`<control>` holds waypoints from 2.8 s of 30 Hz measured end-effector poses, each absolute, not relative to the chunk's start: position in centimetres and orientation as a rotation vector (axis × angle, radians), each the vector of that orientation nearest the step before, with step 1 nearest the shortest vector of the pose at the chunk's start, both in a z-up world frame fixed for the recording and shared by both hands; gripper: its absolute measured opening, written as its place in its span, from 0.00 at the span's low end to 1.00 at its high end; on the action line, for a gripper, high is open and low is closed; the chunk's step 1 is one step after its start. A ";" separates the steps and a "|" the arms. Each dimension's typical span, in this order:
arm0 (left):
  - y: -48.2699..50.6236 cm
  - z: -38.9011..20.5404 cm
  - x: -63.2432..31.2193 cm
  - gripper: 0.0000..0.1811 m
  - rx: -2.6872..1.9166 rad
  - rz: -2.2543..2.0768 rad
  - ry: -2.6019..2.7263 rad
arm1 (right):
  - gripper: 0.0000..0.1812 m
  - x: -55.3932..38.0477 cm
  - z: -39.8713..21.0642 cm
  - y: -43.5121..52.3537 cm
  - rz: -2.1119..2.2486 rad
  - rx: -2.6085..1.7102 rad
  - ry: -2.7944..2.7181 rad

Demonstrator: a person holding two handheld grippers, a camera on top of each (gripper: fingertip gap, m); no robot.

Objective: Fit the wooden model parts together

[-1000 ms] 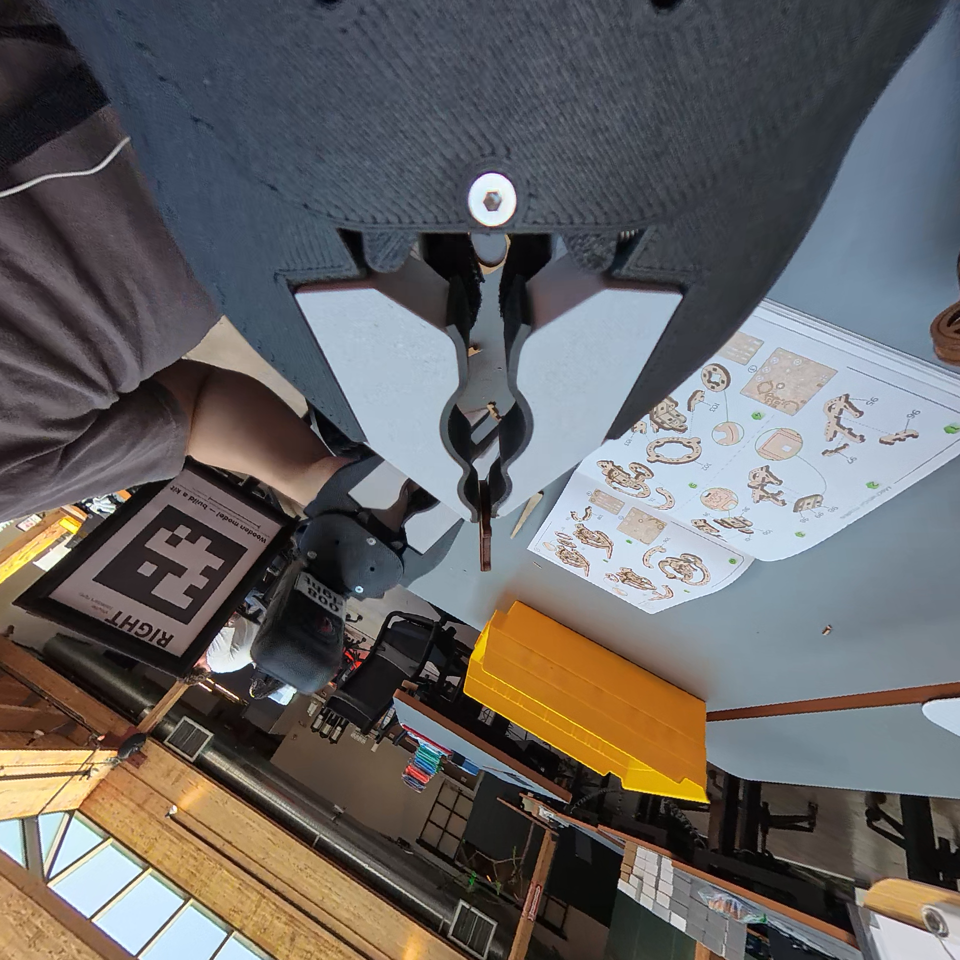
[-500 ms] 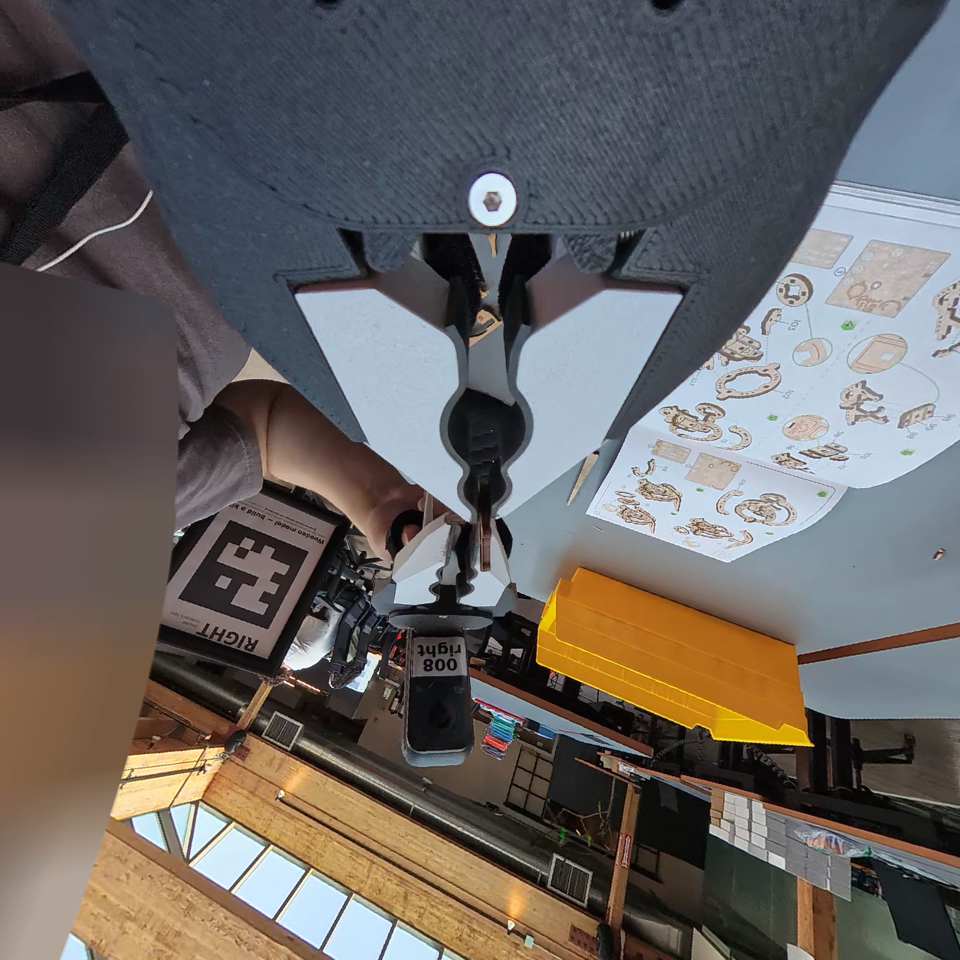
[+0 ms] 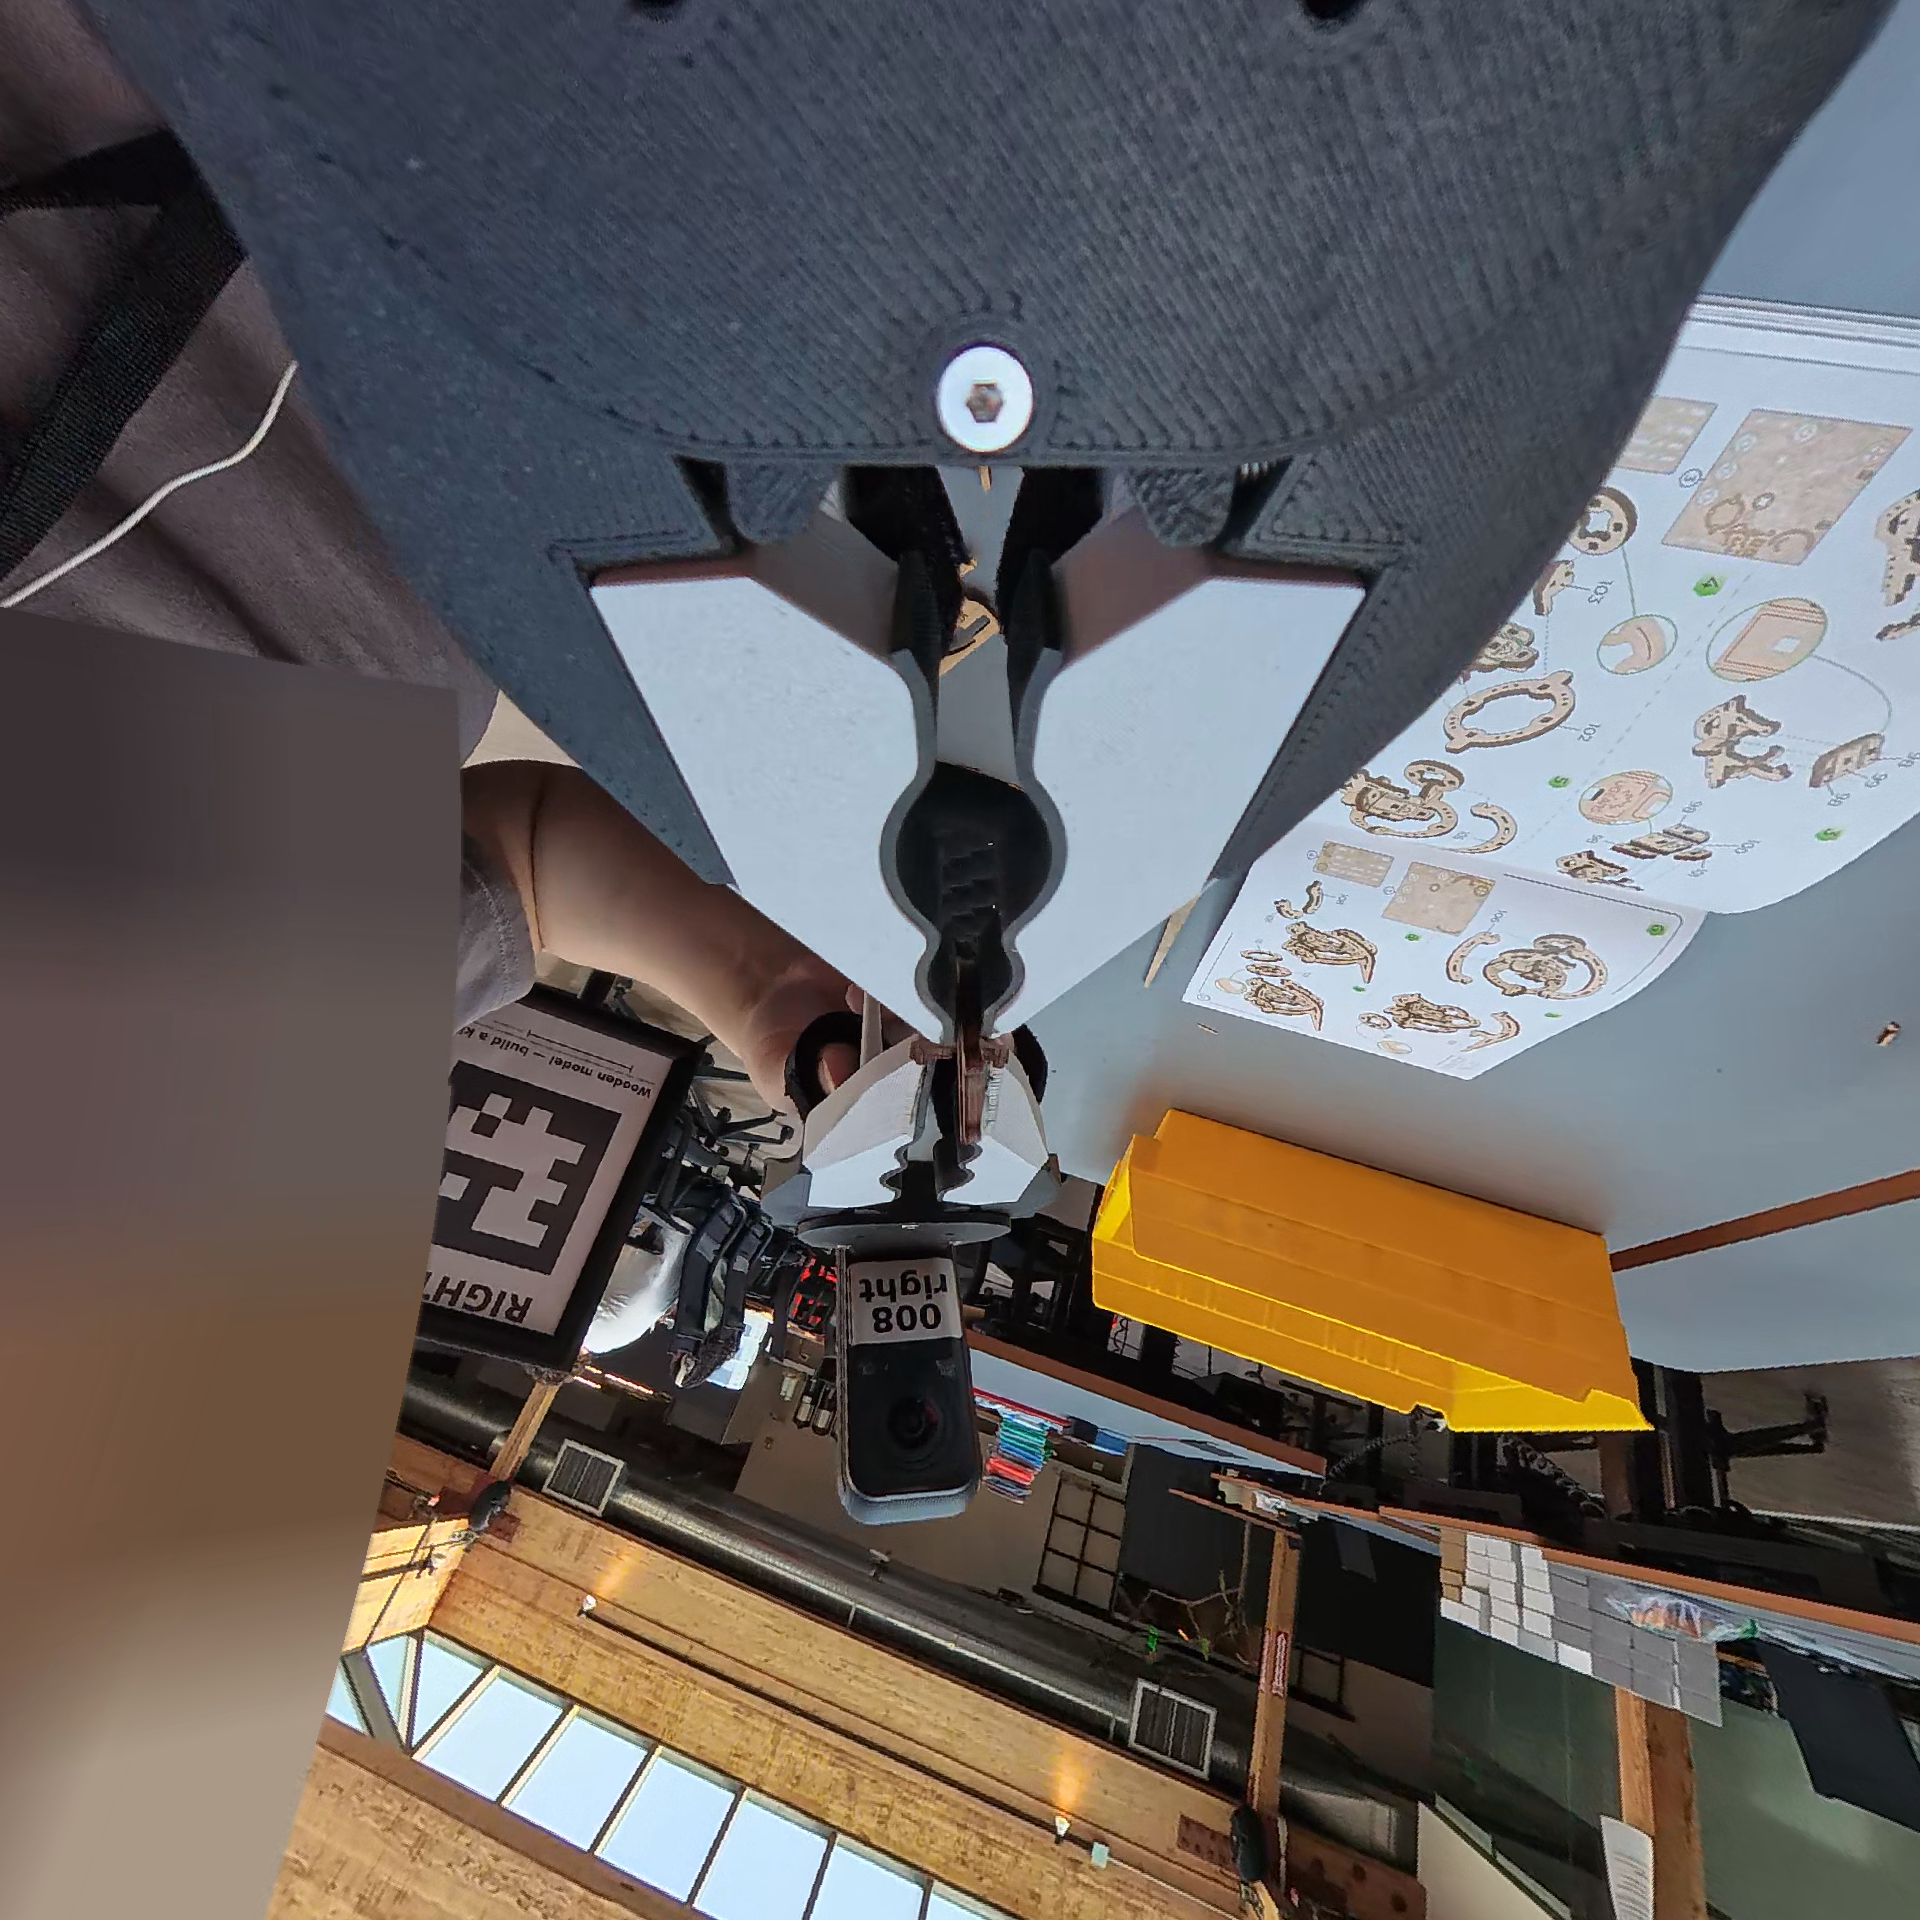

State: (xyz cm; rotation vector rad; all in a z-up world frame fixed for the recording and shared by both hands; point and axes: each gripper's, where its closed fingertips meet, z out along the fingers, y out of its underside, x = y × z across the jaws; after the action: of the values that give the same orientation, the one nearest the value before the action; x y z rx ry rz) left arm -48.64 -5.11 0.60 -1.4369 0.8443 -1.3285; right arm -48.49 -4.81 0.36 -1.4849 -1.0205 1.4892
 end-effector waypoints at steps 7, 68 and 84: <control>-5.2 0.6 -48.5 0.00 -1.433 -1.324 0.847 | 0.04 -48.3 0.5 -4.7 1.474 -1.472 -1.006; -6.3 0.0 -47.3 0.00 -1.419 -1.244 0.962 | 0.03 -48.2 0.5 -5.8 1.232 -1.342 -1.158; -6.8 -1.0 -46.8 0.00 -1.465 -1.204 1.042 | 0.03 -47.8 -0.3 -6.3 1.065 -1.449 -1.333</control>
State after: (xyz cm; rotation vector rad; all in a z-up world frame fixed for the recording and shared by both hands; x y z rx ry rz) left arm -46.85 -6.78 -1.01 -1.4645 1.0417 -1.2044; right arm -47.76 -6.27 -0.35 -1.4487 -1.3331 1.0654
